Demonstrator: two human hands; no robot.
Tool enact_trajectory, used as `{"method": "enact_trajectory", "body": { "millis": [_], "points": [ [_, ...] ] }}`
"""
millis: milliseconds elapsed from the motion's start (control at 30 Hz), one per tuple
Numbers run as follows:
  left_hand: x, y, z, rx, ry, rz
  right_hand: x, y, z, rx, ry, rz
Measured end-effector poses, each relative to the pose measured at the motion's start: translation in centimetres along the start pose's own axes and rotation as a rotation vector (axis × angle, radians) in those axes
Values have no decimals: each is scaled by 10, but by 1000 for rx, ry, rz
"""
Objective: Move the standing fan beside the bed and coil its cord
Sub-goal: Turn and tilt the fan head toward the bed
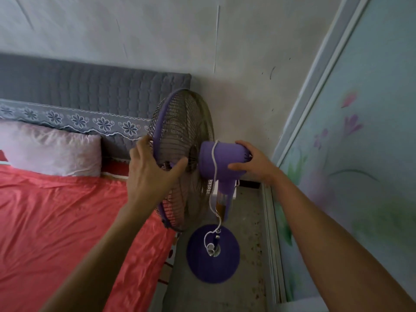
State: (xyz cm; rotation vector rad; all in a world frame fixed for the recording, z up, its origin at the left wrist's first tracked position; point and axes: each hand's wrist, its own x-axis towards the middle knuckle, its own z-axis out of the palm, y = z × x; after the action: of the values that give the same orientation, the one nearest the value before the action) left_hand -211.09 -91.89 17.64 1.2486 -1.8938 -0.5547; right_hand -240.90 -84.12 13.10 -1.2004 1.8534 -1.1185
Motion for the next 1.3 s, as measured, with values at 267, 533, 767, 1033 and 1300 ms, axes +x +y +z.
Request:
{"method": "enact_trajectory", "body": {
  "millis": [267,533,767,1033,1300],
  "points": [
    [23,0,-6,16,-70,50,-8,7,13,-2,115,-16],
    [5,-1,-9,53,-69,71,-17,-6,15,-124,155,-16],
    [-2,6,-12,98,-69,82,-28,-18,26,-257,237,-23],
    [1,11,-23,147,-81,64,-31,-30,29,-361,222,22],
    [15,23,-33,133,-2,128,-14,-56,36,-501,181,-152]
  ]
}}
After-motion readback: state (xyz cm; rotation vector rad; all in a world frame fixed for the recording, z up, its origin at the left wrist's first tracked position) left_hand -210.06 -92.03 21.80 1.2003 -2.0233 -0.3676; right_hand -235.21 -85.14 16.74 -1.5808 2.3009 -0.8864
